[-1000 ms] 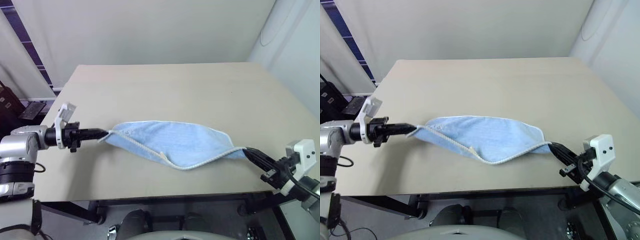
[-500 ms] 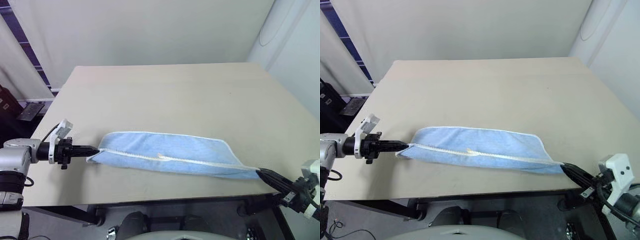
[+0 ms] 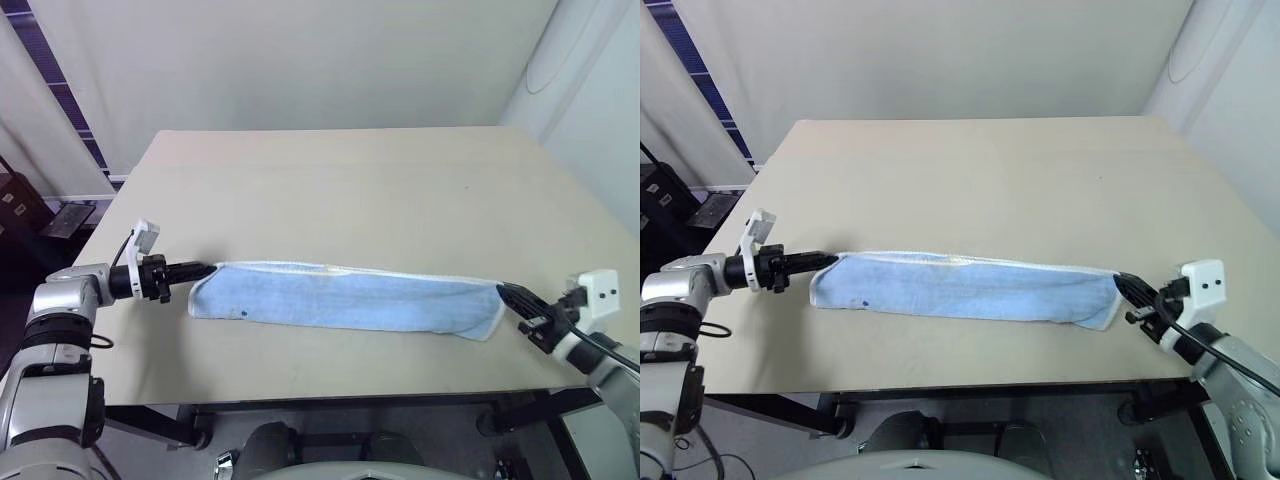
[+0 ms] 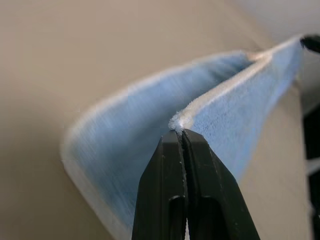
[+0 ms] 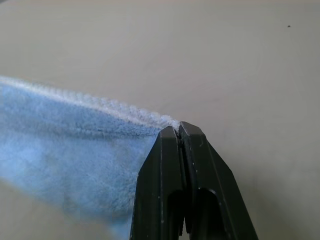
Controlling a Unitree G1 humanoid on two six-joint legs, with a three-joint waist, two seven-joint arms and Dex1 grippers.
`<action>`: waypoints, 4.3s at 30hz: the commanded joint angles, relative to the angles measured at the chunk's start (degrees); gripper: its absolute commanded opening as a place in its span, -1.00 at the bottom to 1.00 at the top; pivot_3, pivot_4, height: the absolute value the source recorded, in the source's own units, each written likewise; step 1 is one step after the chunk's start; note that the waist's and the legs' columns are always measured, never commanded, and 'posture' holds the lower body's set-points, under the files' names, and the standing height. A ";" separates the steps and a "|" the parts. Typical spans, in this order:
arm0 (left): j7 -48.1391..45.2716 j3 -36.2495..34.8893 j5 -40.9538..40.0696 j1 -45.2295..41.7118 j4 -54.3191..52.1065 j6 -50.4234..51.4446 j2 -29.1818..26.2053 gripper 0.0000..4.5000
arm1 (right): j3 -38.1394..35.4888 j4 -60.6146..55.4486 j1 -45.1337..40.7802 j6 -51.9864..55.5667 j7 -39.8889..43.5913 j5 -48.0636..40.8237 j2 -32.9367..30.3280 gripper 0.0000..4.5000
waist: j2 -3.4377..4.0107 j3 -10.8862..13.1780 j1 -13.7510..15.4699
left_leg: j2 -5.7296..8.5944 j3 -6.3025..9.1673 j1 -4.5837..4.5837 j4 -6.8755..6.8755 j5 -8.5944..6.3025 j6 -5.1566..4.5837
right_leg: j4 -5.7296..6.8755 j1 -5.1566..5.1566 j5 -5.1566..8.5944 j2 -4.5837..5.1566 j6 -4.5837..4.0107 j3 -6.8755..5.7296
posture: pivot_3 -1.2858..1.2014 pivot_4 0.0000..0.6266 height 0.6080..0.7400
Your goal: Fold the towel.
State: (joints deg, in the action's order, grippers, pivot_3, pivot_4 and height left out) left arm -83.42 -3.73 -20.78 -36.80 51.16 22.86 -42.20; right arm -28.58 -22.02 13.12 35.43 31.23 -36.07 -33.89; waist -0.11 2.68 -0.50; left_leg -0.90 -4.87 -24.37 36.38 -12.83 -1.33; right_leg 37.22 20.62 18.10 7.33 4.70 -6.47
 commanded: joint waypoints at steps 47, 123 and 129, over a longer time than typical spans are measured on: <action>1.60 -3.19 -4.03 3.64 -17.19 7.71 10.48 0.46 | 0.61 9.58 2.45 30.25 -19.47 -55.17 -0.29 0.74 | 0.03 0.05 -0.14 | -0.06 -0.07 -0.11 0.69 -0.07 -0.02 | 0.51 0.09 -0.16 0.11 -0.05 0.10 | 0.03 -1.00 0.64; 4.62 3.11 -6.03 12.18 -33.22 4.77 9.05 0.46 | 45.36 7.27 -33.78 12.22 1.62 8.32 5.56 -0.90 | 0.42 0.30 -0.14 | -0.06 -0.28 -0.93 0.83 -0.03 -0.47 | 0.05 0.82 -0.79 0.07 0.44 0.00 | 0.03 -1.00 0.64; 3.71 2.62 -6.34 9.71 -31.01 4.90 8.72 0.46 | 47.25 3.63 -31.91 11.87 6.55 8.75 3.55 -0.09 | 0.41 0.29 -0.07 | -0.05 -0.28 -0.93 0.86 0.00 -0.52 | 0.05 0.81 -0.80 0.06 0.46 -0.02 | 0.03 -1.00 0.64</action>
State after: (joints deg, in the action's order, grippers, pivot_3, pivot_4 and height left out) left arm -79.12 -0.64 -26.68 -25.33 20.06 28.26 -33.09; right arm 18.17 -15.19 -18.97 48.21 35.88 -27.56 -29.56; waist 0.30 2.97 -0.57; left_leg -0.95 -5.15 -25.31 37.24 -12.83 -1.85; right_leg 37.26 21.43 17.30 7.40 5.16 -6.49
